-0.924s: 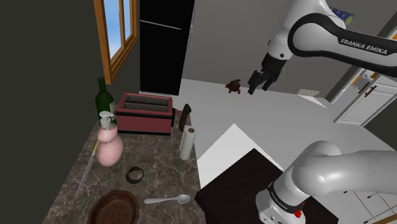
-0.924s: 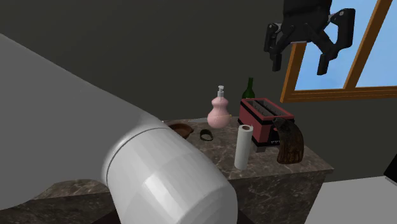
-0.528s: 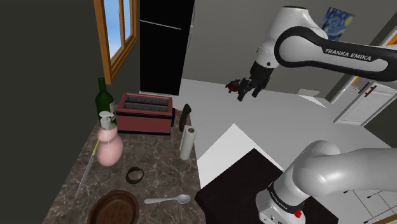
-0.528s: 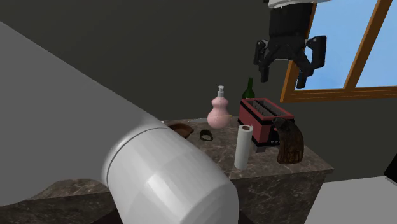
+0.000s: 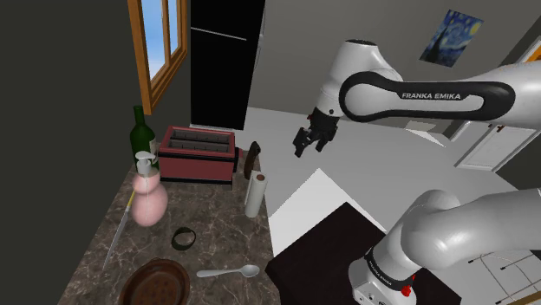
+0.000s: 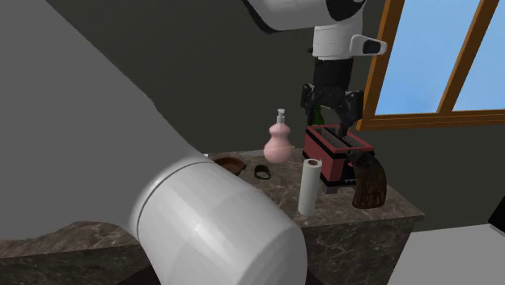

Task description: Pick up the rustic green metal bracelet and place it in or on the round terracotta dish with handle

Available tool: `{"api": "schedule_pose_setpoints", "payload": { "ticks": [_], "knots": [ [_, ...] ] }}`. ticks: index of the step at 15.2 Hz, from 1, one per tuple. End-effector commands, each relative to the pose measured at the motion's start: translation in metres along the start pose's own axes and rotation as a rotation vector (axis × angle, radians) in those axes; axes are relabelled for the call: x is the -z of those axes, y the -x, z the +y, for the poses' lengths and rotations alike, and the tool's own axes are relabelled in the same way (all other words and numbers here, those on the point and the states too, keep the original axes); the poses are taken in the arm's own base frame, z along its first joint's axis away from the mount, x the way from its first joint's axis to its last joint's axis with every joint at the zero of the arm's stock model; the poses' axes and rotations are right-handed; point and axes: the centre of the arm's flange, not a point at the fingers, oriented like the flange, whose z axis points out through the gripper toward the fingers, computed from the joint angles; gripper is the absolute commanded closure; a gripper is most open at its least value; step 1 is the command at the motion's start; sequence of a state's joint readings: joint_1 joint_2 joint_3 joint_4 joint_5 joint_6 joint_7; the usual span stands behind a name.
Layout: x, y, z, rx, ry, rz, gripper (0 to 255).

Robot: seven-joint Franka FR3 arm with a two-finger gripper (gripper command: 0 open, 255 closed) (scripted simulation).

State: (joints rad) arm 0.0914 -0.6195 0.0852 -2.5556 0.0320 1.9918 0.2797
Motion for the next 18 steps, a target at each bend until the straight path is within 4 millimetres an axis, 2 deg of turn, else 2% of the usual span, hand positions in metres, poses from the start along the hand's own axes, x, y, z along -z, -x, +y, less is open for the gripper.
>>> {"api": "schedule_pose_setpoints", "payload": {
  "ticks": [1,18],
  "knots": [
    [-0.018,-0.006,-0.014,0.001,-0.012,-0.002,0],
    [-0.164,-0.038,-0.168,0.017,-0.109,-0.028,0]
  ]
}}
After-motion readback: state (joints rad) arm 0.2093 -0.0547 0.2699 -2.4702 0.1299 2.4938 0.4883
